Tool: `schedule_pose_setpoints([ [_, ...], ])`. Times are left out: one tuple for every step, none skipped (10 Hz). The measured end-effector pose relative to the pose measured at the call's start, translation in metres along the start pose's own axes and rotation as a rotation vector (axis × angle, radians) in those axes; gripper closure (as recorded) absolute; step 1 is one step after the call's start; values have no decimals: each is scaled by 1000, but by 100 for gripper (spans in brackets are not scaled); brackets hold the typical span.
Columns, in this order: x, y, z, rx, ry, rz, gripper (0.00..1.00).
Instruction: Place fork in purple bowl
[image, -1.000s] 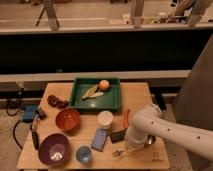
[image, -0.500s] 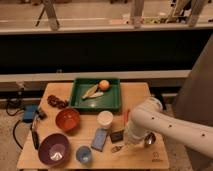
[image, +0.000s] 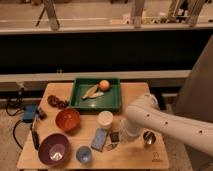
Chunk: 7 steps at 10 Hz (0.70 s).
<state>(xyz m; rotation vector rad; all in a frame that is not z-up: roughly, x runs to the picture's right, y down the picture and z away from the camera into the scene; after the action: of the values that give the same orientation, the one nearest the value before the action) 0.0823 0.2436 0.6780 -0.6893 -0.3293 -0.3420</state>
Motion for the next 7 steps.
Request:
schedule_pose_setpoints([
  [-3, -2, -1, 3, -1, -3, 100],
  [-4, -3, -2, 7, -1, -4, 100],
  [-10, -7, -5, 11, -2, -7, 100],
  [-20, -13, -10, 15, -2, -15, 100],
  [-29, -18, -14, 18, -3, -23, 100],
  [-35, -21, -17, 17, -2, -30, 100],
  [-37, -22, -19, 17, 0, -32, 100],
])
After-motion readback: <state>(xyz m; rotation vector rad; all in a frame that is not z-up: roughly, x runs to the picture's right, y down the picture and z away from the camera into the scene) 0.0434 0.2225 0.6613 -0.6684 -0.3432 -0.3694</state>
